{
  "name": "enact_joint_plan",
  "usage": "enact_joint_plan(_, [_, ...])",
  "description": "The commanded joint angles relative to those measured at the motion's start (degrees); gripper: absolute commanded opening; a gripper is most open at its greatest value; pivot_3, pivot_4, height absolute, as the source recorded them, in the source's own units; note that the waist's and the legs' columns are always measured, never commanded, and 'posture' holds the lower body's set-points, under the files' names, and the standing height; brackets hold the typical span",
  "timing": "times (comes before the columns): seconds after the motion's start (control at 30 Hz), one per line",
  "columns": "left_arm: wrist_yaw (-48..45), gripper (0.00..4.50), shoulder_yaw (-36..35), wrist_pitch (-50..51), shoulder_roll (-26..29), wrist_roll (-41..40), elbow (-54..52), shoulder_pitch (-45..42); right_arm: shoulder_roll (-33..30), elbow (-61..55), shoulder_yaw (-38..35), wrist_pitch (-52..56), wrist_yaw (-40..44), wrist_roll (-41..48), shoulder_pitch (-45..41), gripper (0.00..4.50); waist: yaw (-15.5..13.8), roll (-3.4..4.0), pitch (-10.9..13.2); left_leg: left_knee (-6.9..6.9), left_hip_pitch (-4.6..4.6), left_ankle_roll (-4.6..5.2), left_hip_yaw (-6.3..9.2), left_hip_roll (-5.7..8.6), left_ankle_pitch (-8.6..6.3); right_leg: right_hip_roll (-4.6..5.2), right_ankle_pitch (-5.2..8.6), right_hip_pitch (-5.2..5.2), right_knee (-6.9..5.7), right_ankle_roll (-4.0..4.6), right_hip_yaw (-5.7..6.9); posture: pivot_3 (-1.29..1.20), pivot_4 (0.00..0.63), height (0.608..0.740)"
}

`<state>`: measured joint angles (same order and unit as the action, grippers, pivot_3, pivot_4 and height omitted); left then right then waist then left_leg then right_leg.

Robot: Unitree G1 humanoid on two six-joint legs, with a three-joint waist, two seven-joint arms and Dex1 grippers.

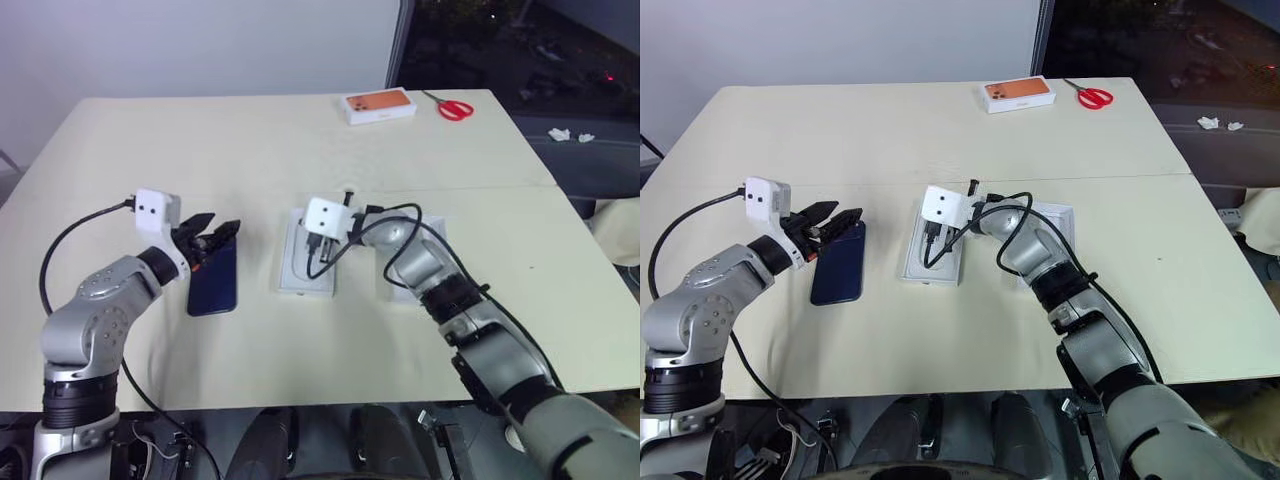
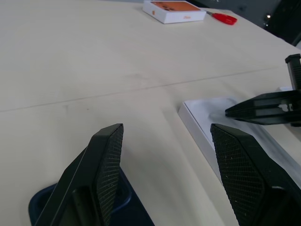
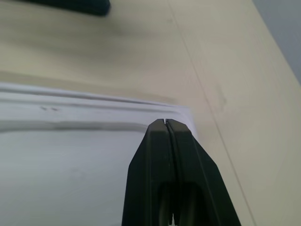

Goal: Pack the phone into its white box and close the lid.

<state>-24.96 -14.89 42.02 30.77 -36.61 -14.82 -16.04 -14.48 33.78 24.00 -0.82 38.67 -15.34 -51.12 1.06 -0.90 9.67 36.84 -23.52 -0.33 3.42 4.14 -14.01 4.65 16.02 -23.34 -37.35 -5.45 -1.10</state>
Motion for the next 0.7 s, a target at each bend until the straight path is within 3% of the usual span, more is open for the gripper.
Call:
enact_joint_plan(0.03, [-0.22,3.13,-0.17,-1.20,0.21,0.57,-1.83,-0.64,1.35,5.24,1.73,-4.55,-2.14,-2.91,-2.05,0.04,0.00,0.00,0.00,0.00,0.00,0.00,0.00,0.00,0.00,0.00,0.00,0.00,0.00,0.00,0.00,0.00,0.150,0.740])
enact_joint_plan(0.17, [-0.78,3.13,1.01,-1.38,0.89,1.72,-2.75,0.03,1.62,9.30,4.51,-6.14,-1.49,-6.13,-1.71,0.04,0.15,-0.02,-0.02,0.01,0.01,-0.02,-0.01,0.01,0.01,-0.01,0.00,-0.01,-0.05,0.00,0.00,0.00,0.150,0.740])
enact_joint_plan(0.47, [-0.72,3.13,0.57,-1.49,0.37,2.25,-2.80,0.50,1.55,-1.78,2.73,-0.37,9.77,-0.92,2.97,0.04,0.10,0.00,-0.02,0.00,0.04,-0.02,0.01,-0.01,0.02,-0.03,0.00,0.02,-0.07,0.00,-0.01,0.00,0.150,0.740])
enact_joint_plan(0.7, [-0.77,3.13,0.70,-1.26,0.21,2.38,-2.72,0.02,1.77,0.13,1.96,-0.32,5.48,-2.52,1.63,0.04,0.12,0.00,-0.02,0.00,0.04,-0.03,0.00,-0.01,0.02,-0.03,0.00,0.00,-0.08,0.00,-0.01,0.00,0.150,0.740])
